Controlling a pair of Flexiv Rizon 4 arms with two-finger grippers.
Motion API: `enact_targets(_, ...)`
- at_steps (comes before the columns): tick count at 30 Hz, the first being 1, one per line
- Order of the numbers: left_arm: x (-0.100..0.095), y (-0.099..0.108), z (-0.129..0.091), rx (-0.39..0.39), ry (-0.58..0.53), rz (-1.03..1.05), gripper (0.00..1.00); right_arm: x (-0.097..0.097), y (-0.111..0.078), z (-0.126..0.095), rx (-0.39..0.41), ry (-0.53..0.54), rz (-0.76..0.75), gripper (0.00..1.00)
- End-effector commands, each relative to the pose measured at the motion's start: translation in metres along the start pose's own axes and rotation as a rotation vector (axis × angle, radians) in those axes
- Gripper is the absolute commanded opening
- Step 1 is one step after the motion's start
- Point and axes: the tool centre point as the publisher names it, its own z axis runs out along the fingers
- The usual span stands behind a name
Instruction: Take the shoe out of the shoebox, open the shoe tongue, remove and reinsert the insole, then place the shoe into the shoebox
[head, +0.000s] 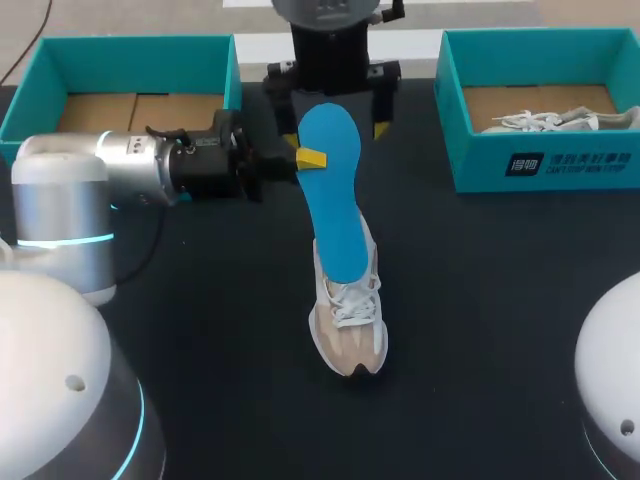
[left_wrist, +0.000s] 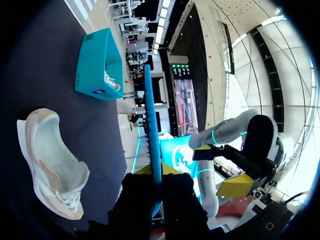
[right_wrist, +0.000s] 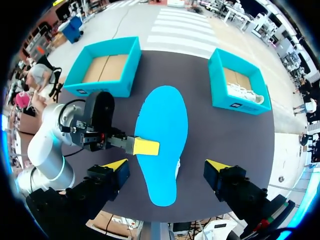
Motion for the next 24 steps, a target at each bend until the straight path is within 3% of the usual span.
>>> enact_targets(1,0.000,0.001,0.000,0.002,0.000,0.001,0.00,0.001,0.004,0.001,0.011,-0.001,-0.001,1.00)
enact_targets(8,0.000,0.001,0.000,0.002,0.000,0.001,0.00,0.001,0.004,0.001,0.011,-0.001,-0.001,1.00)
enact_targets(10,0.000,0.001,0.000,0.002,0.000,0.001,0.00,-0.007,0.000,0.000,-0.057,0.140,0.030,1.00)
enact_targets(14,0.000,0.001,0.000,0.002,0.000,0.001,0.00,-0.026,-0.008,-0.002,-0.126,0.247,0.061,1.00)
enact_targets(24,0.000,0.001,0.000,0.002,0.000,0.001,0.00,-0.051,-0.025,0.006,-0.158,0.482,0.028,1.00)
